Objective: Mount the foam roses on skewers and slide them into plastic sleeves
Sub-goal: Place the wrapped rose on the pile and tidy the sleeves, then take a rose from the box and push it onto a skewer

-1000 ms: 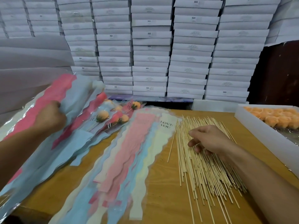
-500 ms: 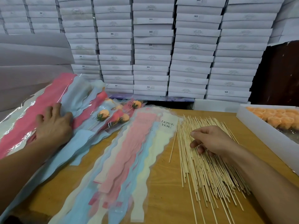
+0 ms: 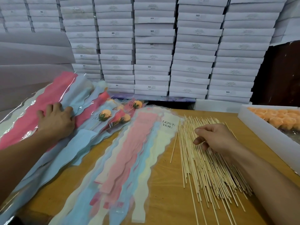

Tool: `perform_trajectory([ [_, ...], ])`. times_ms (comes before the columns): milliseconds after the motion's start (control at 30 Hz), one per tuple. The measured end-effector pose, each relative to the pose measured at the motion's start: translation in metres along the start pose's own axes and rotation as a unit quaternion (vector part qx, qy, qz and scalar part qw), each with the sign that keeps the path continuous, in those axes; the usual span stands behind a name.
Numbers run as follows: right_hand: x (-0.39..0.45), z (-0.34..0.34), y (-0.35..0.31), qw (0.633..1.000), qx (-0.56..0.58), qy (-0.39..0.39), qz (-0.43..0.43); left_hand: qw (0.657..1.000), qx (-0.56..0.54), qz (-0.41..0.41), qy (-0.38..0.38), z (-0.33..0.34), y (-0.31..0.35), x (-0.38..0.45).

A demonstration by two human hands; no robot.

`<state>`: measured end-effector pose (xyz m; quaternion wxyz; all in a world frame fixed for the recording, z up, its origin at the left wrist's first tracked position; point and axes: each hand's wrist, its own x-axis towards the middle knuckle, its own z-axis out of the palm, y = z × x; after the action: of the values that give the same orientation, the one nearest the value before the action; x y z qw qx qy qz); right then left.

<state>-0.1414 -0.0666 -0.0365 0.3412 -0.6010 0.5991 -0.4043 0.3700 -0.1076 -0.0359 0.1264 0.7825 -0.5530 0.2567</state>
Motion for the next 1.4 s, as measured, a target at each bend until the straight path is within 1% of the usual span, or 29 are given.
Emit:
perform_trajectory([
  [67,0.0,-0.001,0.0,1.0,-0.001,0.004,-0.001,1.0,0.007,0.002,0.015,-0.002,0.001,0.001],
  [233,-0.001,-0.001,-0.003,1.0,-0.001,0.007,0.0,1.0,0.014,-0.002,0.012,-0.011,0.006,-0.003],
  [400,-0.003,-0.002,-0.005,1.0,-0.002,0.015,-0.001,0.999,-0.031,0.007,0.028,-0.032,0.032,-0.003],
  [500,-0.003,-0.005,-0.005,0.999,-0.018,0.031,-0.007,0.996,-0.078,0.033,0.04,-0.056,0.075,-0.007],
  [600,-0.003,-0.008,-0.005,0.999,-0.031,0.044,-0.008,0.985,-0.156,0.061,0.033,-0.078,0.134,-0.022],
  [700,-0.004,-0.01,-0.005,0.996,-0.06,0.058,-0.015,0.966,-0.237,0.102,-0.006,-0.095,0.192,-0.043],
  [833,-0.005,-0.012,-0.005,0.994,-0.088,0.062,-0.017,0.944,-0.287,0.154,-0.059,-0.115,0.26,-0.073],
  [900,-0.004,-0.012,-0.005,0.994,-0.092,0.062,-0.016,0.931,-0.318,0.16,-0.085,-0.121,0.288,-0.087],
  [1000,-0.002,-0.012,-0.004,0.992,-0.103,0.069,-0.018,0.917,-0.355,0.144,-0.11,-0.127,0.32,-0.105],
  [1167,-0.001,-0.012,-0.004,0.99,-0.121,0.069,-0.025,0.9,-0.398,0.115,-0.133,-0.125,0.344,-0.124],
  [1400,-0.002,-0.012,-0.005,0.989,-0.124,0.069,-0.029,0.894,-0.417,0.121,-0.114,-0.112,0.342,-0.136],
])
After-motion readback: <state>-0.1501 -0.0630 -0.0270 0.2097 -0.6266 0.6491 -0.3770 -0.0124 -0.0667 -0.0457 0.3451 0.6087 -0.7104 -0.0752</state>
